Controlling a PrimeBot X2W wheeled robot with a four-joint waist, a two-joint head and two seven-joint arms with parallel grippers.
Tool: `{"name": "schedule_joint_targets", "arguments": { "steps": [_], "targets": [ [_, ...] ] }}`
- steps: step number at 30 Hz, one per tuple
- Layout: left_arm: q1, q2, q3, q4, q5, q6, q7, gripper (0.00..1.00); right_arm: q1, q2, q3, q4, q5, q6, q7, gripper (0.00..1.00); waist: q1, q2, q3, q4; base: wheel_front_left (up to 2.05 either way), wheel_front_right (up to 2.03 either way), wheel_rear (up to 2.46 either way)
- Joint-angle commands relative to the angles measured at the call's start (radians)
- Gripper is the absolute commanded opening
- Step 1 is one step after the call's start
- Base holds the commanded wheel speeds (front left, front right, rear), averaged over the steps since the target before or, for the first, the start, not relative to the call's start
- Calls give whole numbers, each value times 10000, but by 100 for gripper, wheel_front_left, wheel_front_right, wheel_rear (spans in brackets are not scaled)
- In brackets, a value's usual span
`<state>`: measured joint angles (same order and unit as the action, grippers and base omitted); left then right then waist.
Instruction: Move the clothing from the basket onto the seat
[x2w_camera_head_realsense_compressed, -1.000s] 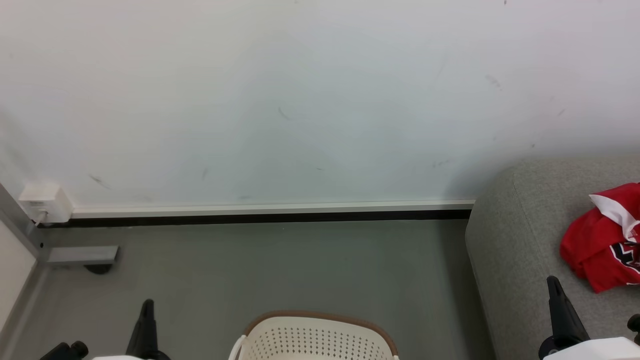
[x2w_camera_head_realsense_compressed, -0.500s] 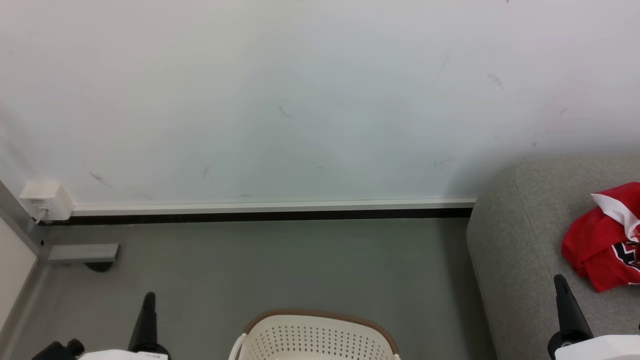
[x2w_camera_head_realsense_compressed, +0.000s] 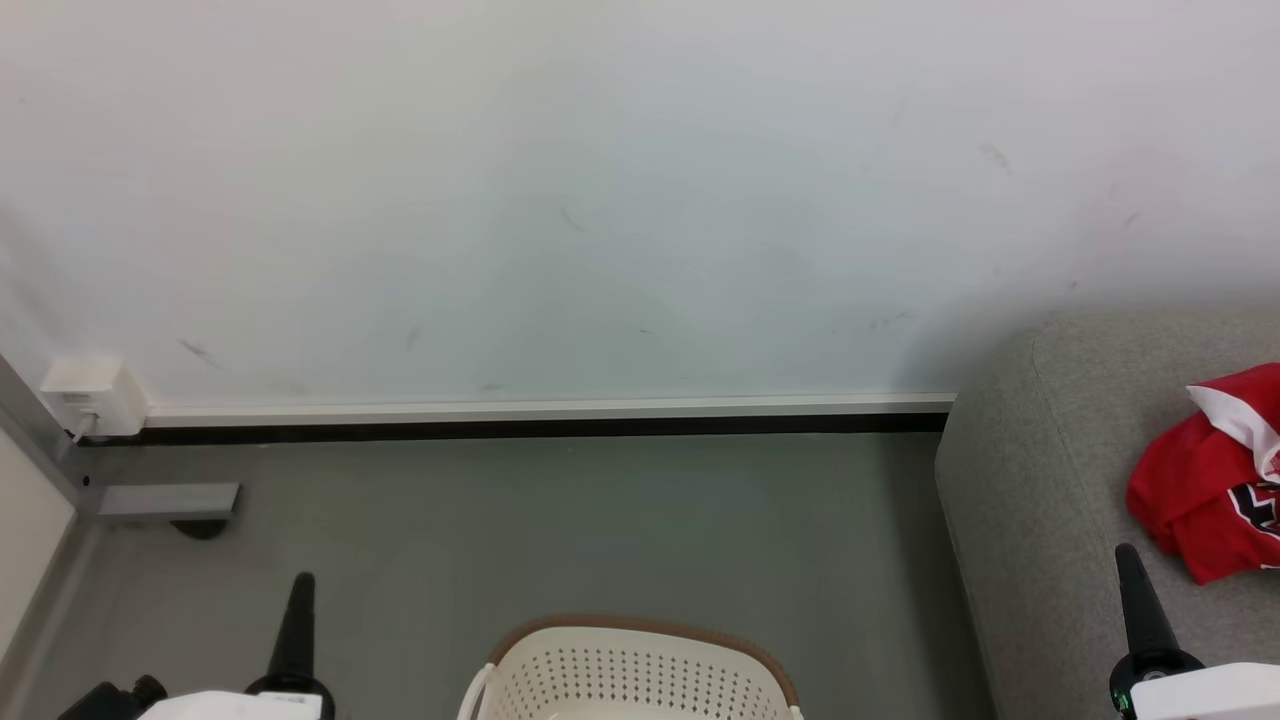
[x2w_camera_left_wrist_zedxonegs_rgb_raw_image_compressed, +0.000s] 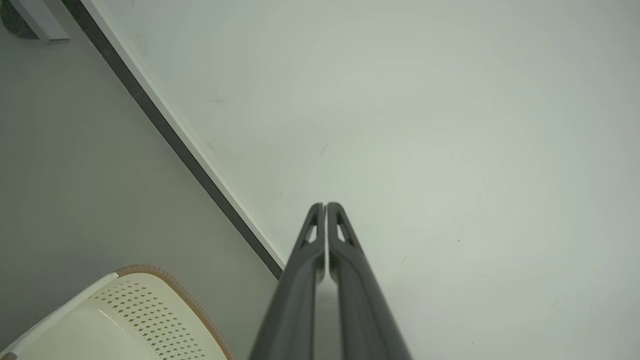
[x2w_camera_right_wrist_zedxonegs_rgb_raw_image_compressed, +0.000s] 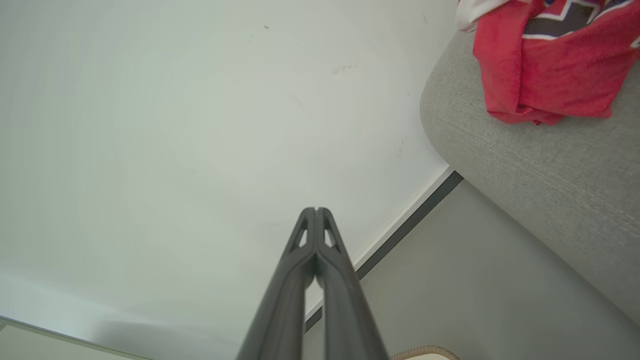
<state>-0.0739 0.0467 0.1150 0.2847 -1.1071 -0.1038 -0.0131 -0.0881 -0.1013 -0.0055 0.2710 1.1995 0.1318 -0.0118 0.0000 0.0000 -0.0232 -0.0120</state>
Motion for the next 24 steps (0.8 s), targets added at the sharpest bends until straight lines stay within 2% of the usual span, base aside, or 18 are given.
{"name": "schedule_joint_targets", "arguments": {
  "steps": [1,24],
  "targets": [
    [-199,68,7,-123,-342,-54,68,0,-237,-27,-97,-115,261,-11,53,0,0,0,4,3,0,0,0],
    [-322,66,13,-239,-2488,-160,641,0,-283,218,-561,-158,2046,-15,617,0,0,0,94,49,0,0,0]
  ]
}}
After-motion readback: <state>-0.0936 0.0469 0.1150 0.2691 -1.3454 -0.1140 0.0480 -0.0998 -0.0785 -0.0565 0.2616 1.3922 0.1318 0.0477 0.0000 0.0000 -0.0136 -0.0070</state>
